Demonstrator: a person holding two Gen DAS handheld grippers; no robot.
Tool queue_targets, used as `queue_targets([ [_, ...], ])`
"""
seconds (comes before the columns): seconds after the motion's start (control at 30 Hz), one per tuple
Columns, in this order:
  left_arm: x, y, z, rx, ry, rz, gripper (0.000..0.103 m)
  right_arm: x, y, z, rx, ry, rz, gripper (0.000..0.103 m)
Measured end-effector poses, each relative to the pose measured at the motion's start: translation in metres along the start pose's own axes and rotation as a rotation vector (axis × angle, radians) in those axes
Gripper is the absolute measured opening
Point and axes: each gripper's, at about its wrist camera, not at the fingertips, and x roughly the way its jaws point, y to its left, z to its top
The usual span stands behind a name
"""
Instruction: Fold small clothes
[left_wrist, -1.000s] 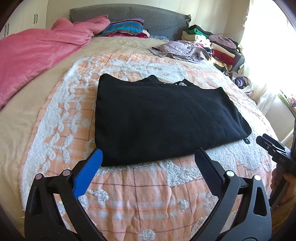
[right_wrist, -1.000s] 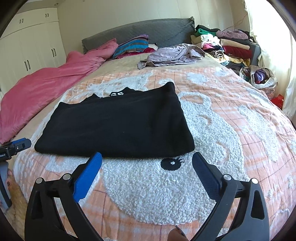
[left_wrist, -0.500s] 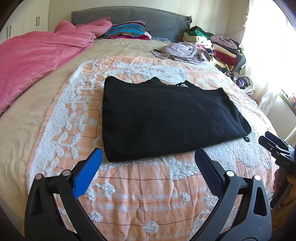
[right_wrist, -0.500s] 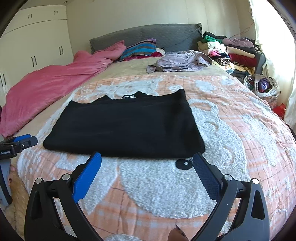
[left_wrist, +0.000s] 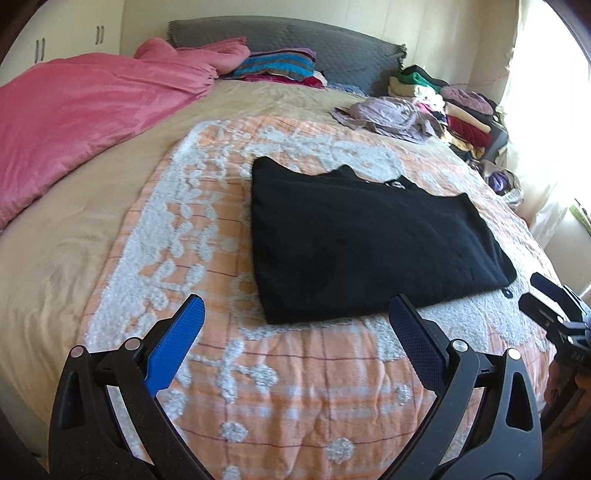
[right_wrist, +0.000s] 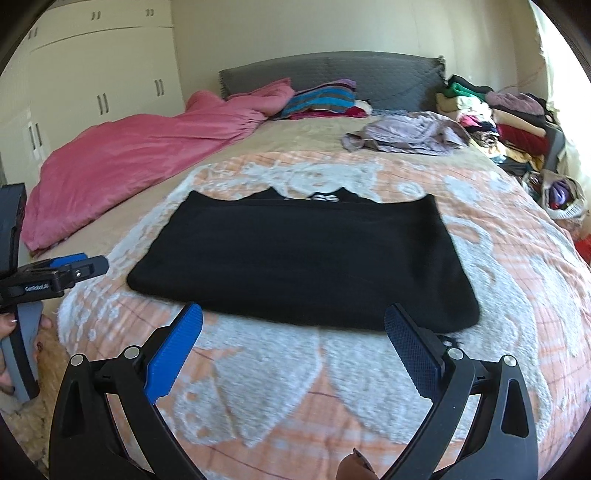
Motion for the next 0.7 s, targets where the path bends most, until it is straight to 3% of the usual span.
queue_targets([
  [0.7, -0.001, 0.053, 0.006, -0.081, -0.012, 0.094, 0.093, 0.048, 0.088, 0.014, -0.190, 0.026, 0.098, 0.098],
])
